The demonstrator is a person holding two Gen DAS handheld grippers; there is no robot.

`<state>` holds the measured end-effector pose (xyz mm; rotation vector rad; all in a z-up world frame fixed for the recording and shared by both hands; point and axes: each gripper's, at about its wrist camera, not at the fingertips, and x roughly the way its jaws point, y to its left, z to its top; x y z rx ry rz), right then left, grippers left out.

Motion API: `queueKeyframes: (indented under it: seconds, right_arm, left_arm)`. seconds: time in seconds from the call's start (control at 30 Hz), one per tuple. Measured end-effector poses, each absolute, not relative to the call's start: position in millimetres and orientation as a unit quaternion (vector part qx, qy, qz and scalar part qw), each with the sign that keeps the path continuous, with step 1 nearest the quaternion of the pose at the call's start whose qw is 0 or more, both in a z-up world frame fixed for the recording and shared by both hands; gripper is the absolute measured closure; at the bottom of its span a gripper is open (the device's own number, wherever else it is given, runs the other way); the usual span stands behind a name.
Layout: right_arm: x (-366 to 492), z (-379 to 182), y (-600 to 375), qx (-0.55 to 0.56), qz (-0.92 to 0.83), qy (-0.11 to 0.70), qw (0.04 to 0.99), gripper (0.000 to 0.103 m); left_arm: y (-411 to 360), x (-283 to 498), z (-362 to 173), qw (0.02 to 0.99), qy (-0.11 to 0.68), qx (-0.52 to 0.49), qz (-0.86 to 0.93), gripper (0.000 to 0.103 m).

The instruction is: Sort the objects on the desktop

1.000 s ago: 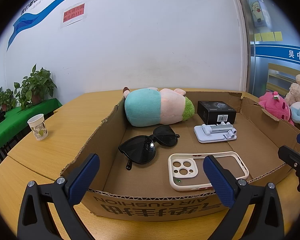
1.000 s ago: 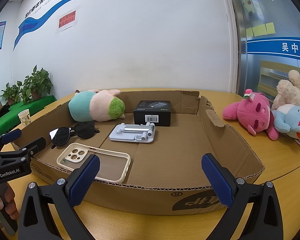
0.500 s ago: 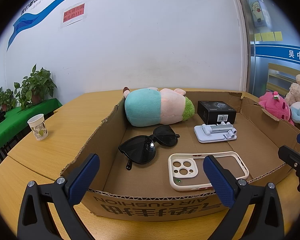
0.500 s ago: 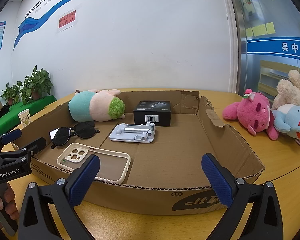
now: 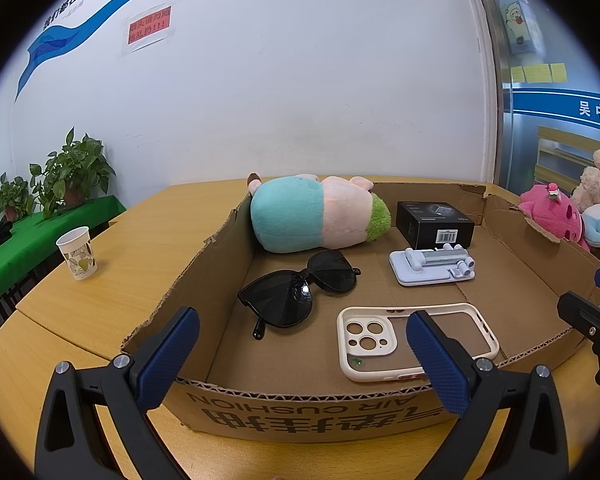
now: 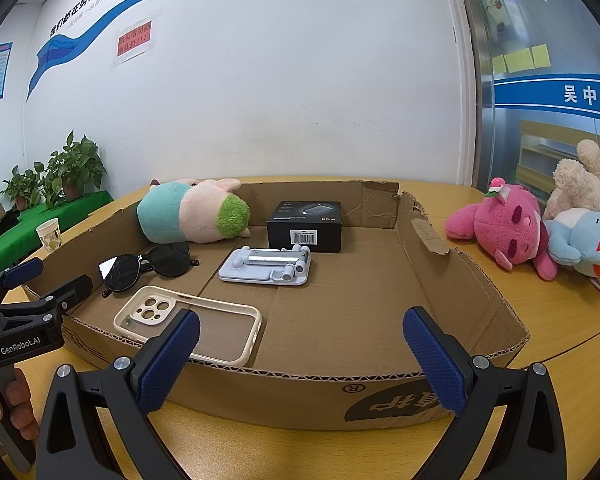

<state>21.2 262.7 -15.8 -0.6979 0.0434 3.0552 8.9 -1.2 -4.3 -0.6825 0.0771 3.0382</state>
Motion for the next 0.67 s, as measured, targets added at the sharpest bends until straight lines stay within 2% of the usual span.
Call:
queueKeyframes:
  seconds: [0.67]
  right_arm:
    - [21.5, -15.6, 262.3, -0.223, 0.975, 0.014, 0.004, 0.0]
  left_arm:
    - [0.0, 10.0, -4.1, 0.009, 0.025, -0.22, 0.975, 0.0]
